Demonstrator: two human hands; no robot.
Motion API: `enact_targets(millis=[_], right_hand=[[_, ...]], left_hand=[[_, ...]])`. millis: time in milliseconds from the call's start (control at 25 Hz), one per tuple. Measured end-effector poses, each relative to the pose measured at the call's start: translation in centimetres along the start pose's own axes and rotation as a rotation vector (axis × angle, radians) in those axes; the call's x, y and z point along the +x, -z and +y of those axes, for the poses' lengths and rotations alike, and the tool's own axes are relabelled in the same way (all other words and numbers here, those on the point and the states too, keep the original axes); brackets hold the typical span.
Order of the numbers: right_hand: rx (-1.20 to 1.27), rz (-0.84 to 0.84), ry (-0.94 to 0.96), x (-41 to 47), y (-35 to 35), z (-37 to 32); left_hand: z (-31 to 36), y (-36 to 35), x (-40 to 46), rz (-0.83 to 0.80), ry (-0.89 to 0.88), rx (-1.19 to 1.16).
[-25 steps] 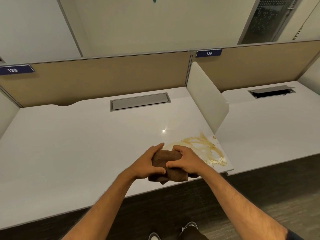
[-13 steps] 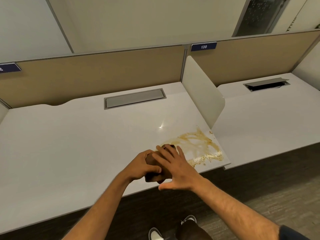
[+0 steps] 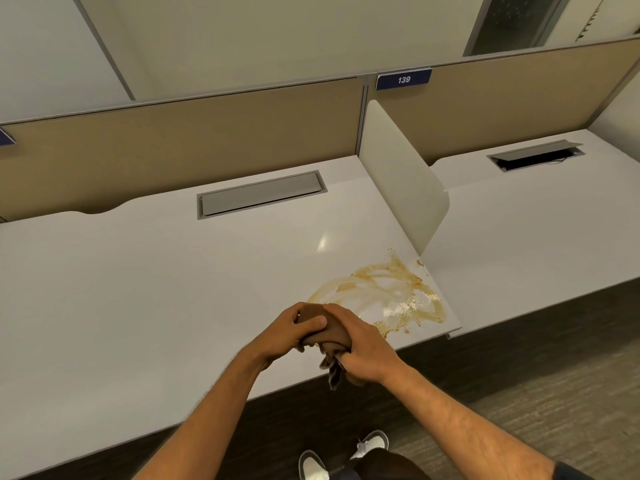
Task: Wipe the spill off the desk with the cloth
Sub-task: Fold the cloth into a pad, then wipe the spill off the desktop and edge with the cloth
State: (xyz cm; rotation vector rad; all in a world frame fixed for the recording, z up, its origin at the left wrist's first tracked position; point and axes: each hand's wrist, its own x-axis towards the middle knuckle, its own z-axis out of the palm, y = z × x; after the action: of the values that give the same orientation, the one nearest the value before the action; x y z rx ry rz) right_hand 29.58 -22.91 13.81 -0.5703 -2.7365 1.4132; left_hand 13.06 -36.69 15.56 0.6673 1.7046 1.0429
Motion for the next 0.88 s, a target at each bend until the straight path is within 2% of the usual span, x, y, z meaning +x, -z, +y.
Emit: enact_targets(millis=[120,280,400,600,880], right_hand=[[0.145,0.096,-0.129,0.6,0.9,1.7],[0.387,0.21,-0.249,1.0,1.8,3.9],[0.51,0.269,-0.371,0.6,1.8,4.2],[0.586,0.399,-0.531,0.1,-0.4,4.0],[0.475,0.533,-0.722,1.6,-8.8,2.8]], left_hand=[[0.0,-0.2,1.4,0.021,0.052,0.049],[-1.6,0.6,2.9,0.13,0.079,0.155],[-3.2,1.3,3.1,0.148,0.061,0.354],[-4.8,5.0,4.7,0.024,-0.044,0.66],[-11.6,10.7,6.4,-0.162,-0.085,0.961]])
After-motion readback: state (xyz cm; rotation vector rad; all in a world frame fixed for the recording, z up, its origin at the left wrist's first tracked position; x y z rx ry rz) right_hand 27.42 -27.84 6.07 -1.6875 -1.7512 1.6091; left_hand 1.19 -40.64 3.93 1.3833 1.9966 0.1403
